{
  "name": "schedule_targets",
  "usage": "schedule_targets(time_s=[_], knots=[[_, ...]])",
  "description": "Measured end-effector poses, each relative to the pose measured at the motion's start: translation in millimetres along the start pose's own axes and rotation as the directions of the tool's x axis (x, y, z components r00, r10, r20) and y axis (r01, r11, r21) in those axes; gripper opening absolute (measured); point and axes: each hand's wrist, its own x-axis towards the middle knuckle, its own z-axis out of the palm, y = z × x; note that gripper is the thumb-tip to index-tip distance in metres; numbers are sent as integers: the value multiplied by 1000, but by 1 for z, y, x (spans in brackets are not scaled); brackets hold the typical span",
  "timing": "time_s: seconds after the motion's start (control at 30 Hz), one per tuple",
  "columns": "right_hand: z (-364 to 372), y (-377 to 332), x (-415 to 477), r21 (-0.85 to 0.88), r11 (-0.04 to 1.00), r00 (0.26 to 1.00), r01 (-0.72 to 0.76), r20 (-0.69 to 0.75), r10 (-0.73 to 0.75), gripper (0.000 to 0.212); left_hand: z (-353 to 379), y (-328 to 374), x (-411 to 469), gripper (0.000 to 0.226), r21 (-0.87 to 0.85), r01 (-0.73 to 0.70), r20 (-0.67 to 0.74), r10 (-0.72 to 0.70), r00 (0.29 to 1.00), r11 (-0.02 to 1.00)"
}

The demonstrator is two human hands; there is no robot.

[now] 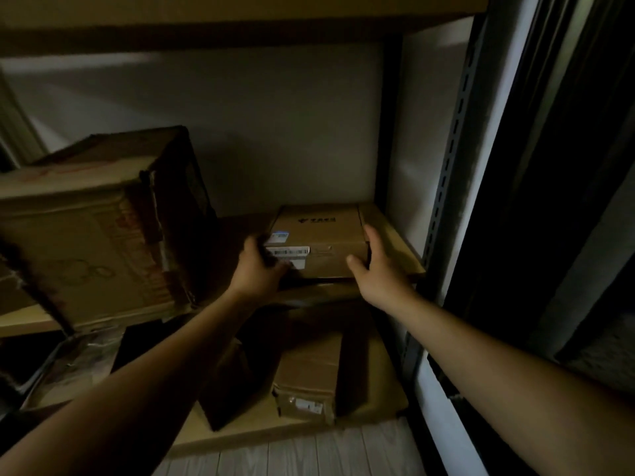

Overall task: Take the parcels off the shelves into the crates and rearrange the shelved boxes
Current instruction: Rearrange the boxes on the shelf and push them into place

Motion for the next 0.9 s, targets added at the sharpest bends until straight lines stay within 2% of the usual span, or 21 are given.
schedule_targets(time_s=[0.17, 0.27, 0.4, 0.53, 0.7, 0.77, 0.83, 0.9], knots=[[-15, -31, -2, 62, 998, 992, -12, -124, 20, 62, -15, 27, -19, 57, -134, -125, -81, 115, 990, 983], [-26, -47, 2, 129, 991, 987, 34, -158, -14, 60, -23, 50, -24, 52, -131, -194, -149, 174, 973, 972], [-32, -55, 3, 156, 984, 979, 85, -199, -53, 52, -27, 61, -25, 53, -150, -275, -135, 256, 957, 950], [-29, -56, 1, 104, 991, 980, 83, -187, -62, 41, -27, 55, -22, 63, -191, -222, -83, 209, 974, 956], [-22, -58, 2, 171, 985, 998, -9, -59, 20, 68, -25, 47, -19, 73, -320, -151, 38, 172, 984, 935], [-22, -58, 3, 172, 985, 995, 19, -103, -1, 67, -24, 49, -20, 68, -263, -180, -3, 185, 983, 948], [-24, -57, 5, 157, 987, 983, 45, -183, -16, 61, -24, 53, -23, 53, -212, -167, -99, 148, 984, 963], [-24, -56, 4, 160, 986, 973, 46, -229, -9, 54, -23, 54, -22, 40, -265, -117, -142, 81, 986, 957]])
